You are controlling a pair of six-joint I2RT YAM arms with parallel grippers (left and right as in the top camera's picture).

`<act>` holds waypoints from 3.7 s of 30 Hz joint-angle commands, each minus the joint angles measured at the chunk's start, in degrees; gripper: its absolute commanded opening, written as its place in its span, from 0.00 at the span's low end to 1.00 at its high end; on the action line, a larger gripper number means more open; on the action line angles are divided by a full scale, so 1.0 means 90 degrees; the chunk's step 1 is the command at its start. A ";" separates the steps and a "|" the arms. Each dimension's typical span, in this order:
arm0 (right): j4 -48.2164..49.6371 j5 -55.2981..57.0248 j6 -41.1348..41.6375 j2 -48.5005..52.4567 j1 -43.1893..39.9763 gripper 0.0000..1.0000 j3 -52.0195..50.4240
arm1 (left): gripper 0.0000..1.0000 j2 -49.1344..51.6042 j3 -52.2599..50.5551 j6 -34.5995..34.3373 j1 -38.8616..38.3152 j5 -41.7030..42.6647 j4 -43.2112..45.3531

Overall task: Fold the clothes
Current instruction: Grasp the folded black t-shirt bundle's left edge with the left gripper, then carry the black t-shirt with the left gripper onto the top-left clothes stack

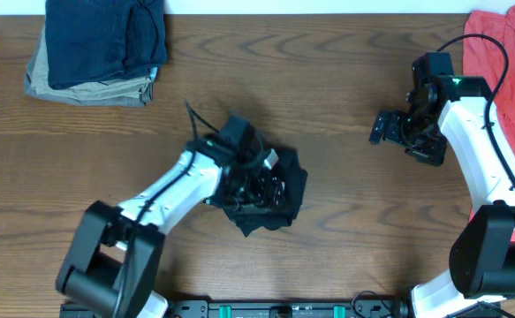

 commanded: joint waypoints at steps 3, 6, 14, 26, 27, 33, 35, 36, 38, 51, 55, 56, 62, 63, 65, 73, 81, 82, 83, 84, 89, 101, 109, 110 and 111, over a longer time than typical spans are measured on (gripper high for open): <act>-0.0010 0.0039 -0.0061 -0.0049 0.0000 0.99 0.0032 | 0.61 0.0386 -0.0697 -0.0350 -0.0182 -0.0032 0.1117; -0.0010 0.0039 -0.0061 -0.0049 -0.0002 0.99 0.0032 | 0.61 0.0658 -0.0828 -0.0347 -0.0199 -0.0053 0.1520; -0.0010 0.0039 -0.0061 -0.0049 0.0000 0.99 0.0032 | 0.56 0.0359 -0.0566 -0.0328 -0.0199 -0.0029 0.0860; -0.0010 0.0039 -0.0061 -0.0049 -0.0002 0.99 0.0032 | 0.98 -0.1899 0.0117 -0.0136 0.0899 -0.0605 -0.0141; -0.0010 0.0041 -0.0061 -0.0049 -0.0002 0.99 0.0032 | 0.98 -0.2001 0.0117 -0.0102 0.1129 -0.0605 -0.0192; -0.0010 0.0041 -0.0061 -0.0049 0.0000 0.99 0.0032 | 0.98 -0.2013 0.0109 0.0510 0.2788 -0.1243 -0.0758; -0.0010 0.0039 -0.0061 -0.0049 0.0000 0.99 0.0032 | 0.98 -0.1821 0.0109 0.0763 0.3211 -0.1161 -0.0848; -0.0010 0.0039 -0.0061 -0.0049 0.0000 0.99 0.0032 | 0.98 -0.1676 0.0109 0.0903 0.3407 -0.1095 -0.0886; -0.0010 0.0039 -0.0061 -0.0049 0.0000 0.99 0.0032 | 0.98 -0.1379 0.0107 0.1137 0.3650 -0.1010 -0.0935; -0.0010 0.0039 -0.0061 -0.0049 -0.0002 0.99 0.0032 | 0.98 0.0765 0.0085 0.2769 0.3764 0.0653 -0.0736; -0.0010 0.0039 -0.0061 -0.0049 0.0000 0.99 0.0032 | 0.98 0.1149 0.0085 0.2951 0.3694 0.0697 -0.0673; -0.0010 0.0041 -0.0061 -0.0049 0.0000 0.99 0.0032 | 0.98 0.1226 0.0085 0.2951 0.3667 0.0702 -0.0665; -0.0010 0.0041 -0.0061 -0.0049 -0.0002 0.99 0.0032 | 0.98 0.1676 0.0085 0.3082 0.3288 0.1141 -0.0520; -0.0007 0.0039 -0.0061 -0.0049 0.0000 0.99 0.0032 | 0.98 0.1717 0.0085 0.3060 0.3213 0.1134 -0.0442; -0.0007 0.0039 -0.0061 -0.0049 0.0000 0.99 0.0032 | 0.98 0.1751 0.0085 0.2999 0.3082 0.1117 -0.0277; -0.0007 0.0039 -0.0061 -0.0049 0.0000 0.99 0.0032 | 0.94 0.1751 0.0085 0.2657 0.2905 0.1100 0.0408; -0.0010 0.0039 -0.0061 -0.0049 0.0000 0.99 0.0032 | 0.38 0.1751 0.0085 0.2657 0.2866 0.1071 0.0510; -0.0010 0.0039 -0.0061 -0.0049 -0.0002 0.99 0.0032 | 0.27 0.1751 0.0085 0.2657 0.2839 0.1069 0.0510; -0.0010 0.0039 -0.0061 -0.0049 -0.0002 0.99 0.0032 | 0.19 0.1751 0.0085 0.2654 0.2820 0.1071 0.0512; -0.0010 0.0039 -0.0061 -0.0049 -0.0002 0.99 0.0032 | 0.07 0.1751 0.0085 0.2654 0.2798 0.1069 0.0512; -0.0007 0.0039 -0.0061 -0.0049 0.0000 0.99 0.0032 | 0.06 0.1746 0.0131 0.2552 0.2790 0.1056 0.0505; -0.0010 0.0039 -0.0061 -0.0049 0.0000 0.99 0.0032 | 0.06 0.1739 0.2817 0.2710 0.2795 -0.1610 -0.1479; -0.0010 0.0039 -0.0061 -0.0049 0.0000 0.99 0.0032 | 0.06 0.1739 0.3830 0.2713 0.2795 -0.2586 -0.0563; -0.0010 0.0041 -0.0061 -0.0049 0.0000 0.99 0.0032 | 0.06 0.1739 0.3871 0.2713 0.2800 -0.2907 -0.0420; -0.0010 0.0041 -0.0061 -0.0049 -0.0002 0.99 0.0032 | 0.06 0.1739 0.3891 0.2718 0.2803 -0.3186 -0.0248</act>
